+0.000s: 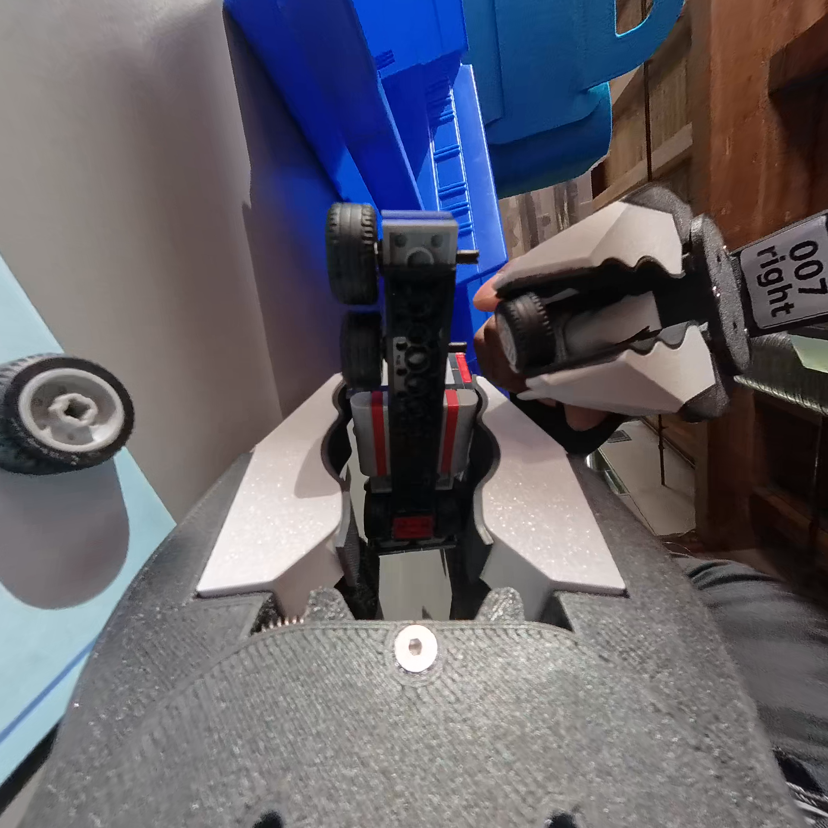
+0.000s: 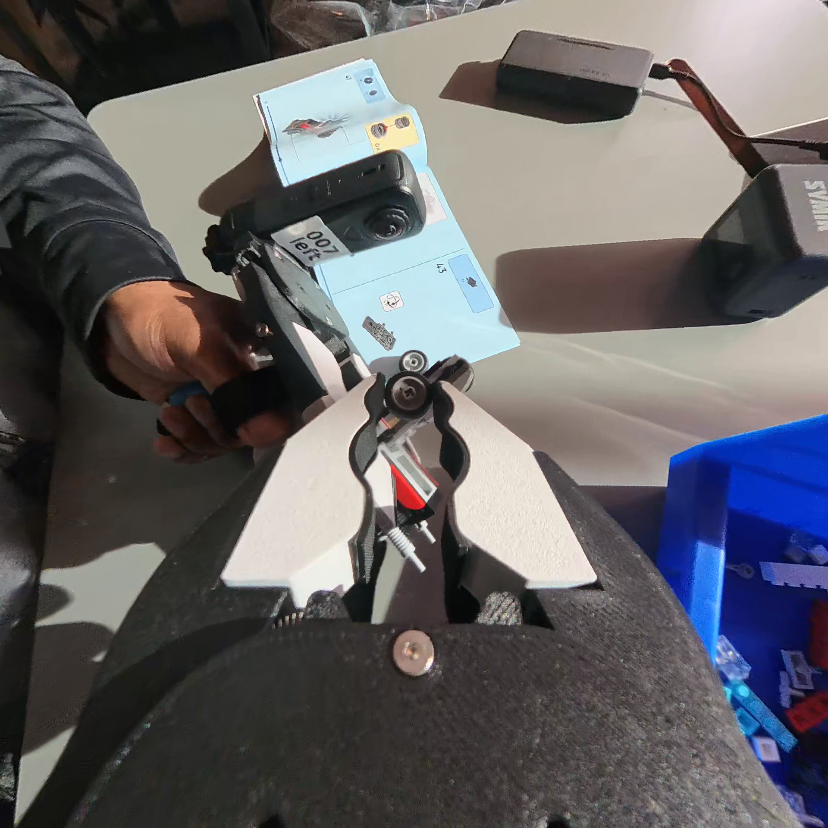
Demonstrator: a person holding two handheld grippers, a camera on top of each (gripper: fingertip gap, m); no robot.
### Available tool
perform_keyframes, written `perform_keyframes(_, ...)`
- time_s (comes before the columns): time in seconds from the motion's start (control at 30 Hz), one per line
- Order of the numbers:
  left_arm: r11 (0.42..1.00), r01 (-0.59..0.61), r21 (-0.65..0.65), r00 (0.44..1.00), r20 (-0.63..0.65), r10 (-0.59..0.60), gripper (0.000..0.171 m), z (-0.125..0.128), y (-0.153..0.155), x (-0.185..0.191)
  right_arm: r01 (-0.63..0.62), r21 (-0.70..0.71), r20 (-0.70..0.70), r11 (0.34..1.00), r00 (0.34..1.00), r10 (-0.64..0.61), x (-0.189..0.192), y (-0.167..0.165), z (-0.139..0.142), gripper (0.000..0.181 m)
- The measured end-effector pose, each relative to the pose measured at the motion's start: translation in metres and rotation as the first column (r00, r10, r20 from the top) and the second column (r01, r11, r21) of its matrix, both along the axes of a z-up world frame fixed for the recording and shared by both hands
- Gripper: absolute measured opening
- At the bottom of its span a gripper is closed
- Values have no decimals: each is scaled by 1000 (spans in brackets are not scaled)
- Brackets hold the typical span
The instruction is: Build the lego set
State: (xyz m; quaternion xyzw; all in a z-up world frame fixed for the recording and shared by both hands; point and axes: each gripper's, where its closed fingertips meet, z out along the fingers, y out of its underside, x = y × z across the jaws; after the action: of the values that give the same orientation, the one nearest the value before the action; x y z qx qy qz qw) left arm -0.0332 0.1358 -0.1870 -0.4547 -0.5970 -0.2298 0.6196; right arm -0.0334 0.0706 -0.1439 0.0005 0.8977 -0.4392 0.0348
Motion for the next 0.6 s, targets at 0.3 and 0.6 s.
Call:
perform_keyframes(0.3,1000,-7,-20,1000,-6,7,52,-1,-2,0,33,5,12,999,999,-33,1,-1,-12,24)
perform_keyframes(0.6,999,42,28,999,32,-43,52,-2,3,2,52,-2,22,999,998,-52,-4,2,-16,24)
